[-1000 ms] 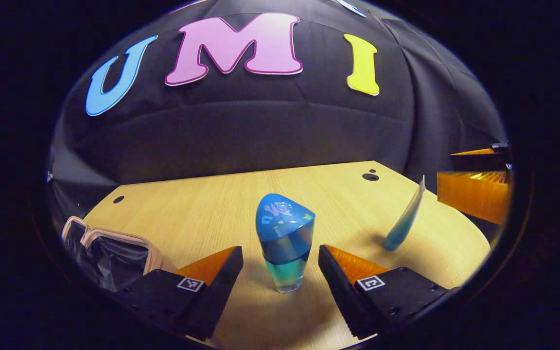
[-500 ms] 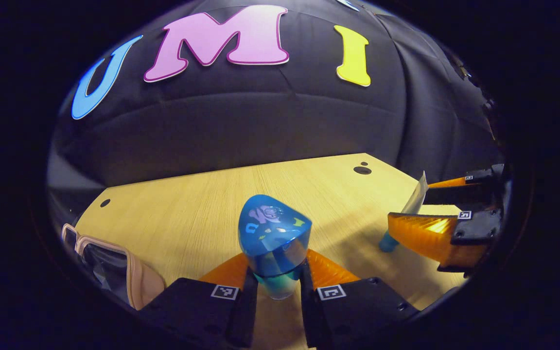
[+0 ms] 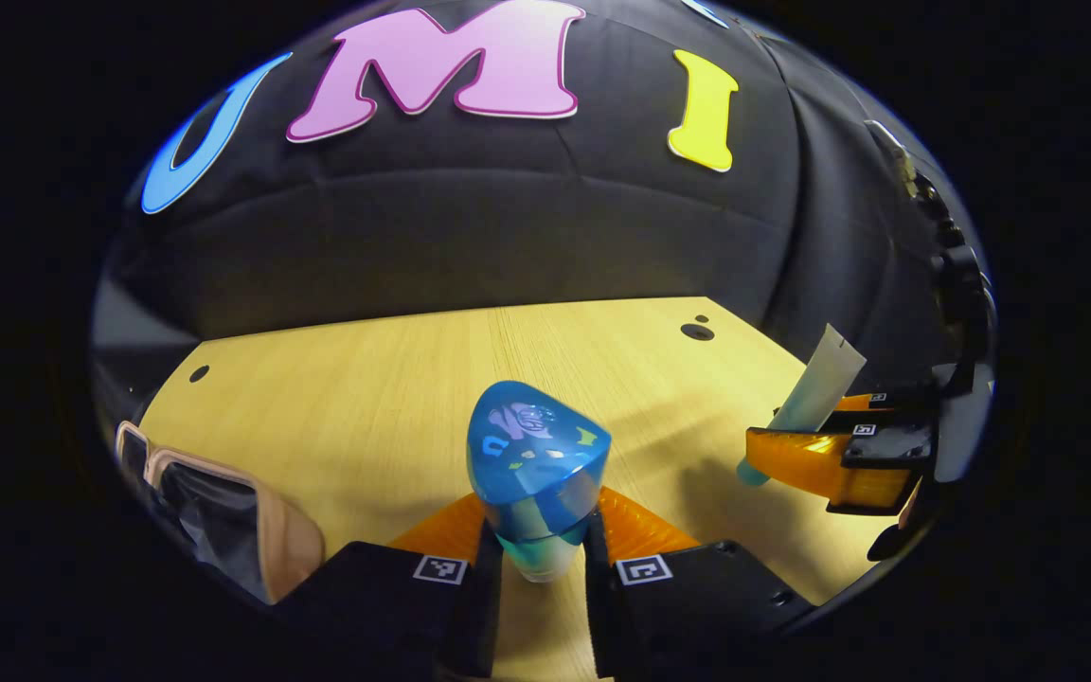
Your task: First open the suitcase, pack the skin care products into it, and then close the suitcase.
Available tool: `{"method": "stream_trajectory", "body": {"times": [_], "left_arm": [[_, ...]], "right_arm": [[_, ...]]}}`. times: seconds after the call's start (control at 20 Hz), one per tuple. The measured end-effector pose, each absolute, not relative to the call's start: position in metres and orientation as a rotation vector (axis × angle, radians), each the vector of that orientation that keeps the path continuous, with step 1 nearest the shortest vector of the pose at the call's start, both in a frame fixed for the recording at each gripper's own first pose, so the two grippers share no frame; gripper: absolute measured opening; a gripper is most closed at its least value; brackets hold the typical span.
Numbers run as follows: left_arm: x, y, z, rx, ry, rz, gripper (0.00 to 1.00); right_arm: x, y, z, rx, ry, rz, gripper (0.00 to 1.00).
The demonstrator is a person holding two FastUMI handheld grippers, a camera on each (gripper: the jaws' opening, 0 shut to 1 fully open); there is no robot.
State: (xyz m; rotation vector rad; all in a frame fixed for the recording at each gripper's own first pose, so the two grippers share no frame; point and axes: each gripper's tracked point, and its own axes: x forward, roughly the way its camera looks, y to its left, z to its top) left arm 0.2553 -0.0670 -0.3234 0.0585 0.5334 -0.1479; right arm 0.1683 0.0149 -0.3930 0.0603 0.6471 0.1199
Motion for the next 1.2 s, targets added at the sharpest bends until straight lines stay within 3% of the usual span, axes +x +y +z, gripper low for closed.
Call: {"method": "stream_trajectory", "body": {"times": [0.25, 0.55, 0.6, 0.85, 1.2], "left_arm": [[0.204, -0.025, -0.24, 0.05, 0.512, -0.199, 0.42], [0.124, 0.101, -0.197, 0.05, 0.678, -0.151, 0.42], [0.115, 0.12, -0.199, 0.051, 0.718, -0.142, 0.46], [0.07, 0.179, -0.263, -0.001, 1.082, -0.125, 0.42], [0.054, 0.171, -0.363, 0.022, 1.438, -0.052, 0.46]], "right_arm": [[0.139, 0.055, -0.315, 0.083, 0.564, 0.18, 0.43], [0.105, 0.147, -0.231, 0.158, 0.476, 0.244, 0.42], [0.1, 0.163, -0.22, 0.154, 0.46, 0.259, 0.42], [0.077, 0.226, -0.199, 0.15, 0.445, 0.325, 0.42], [0.041, 0.261, -0.203, 0.119, 0.507, 0.362, 0.42]]}}
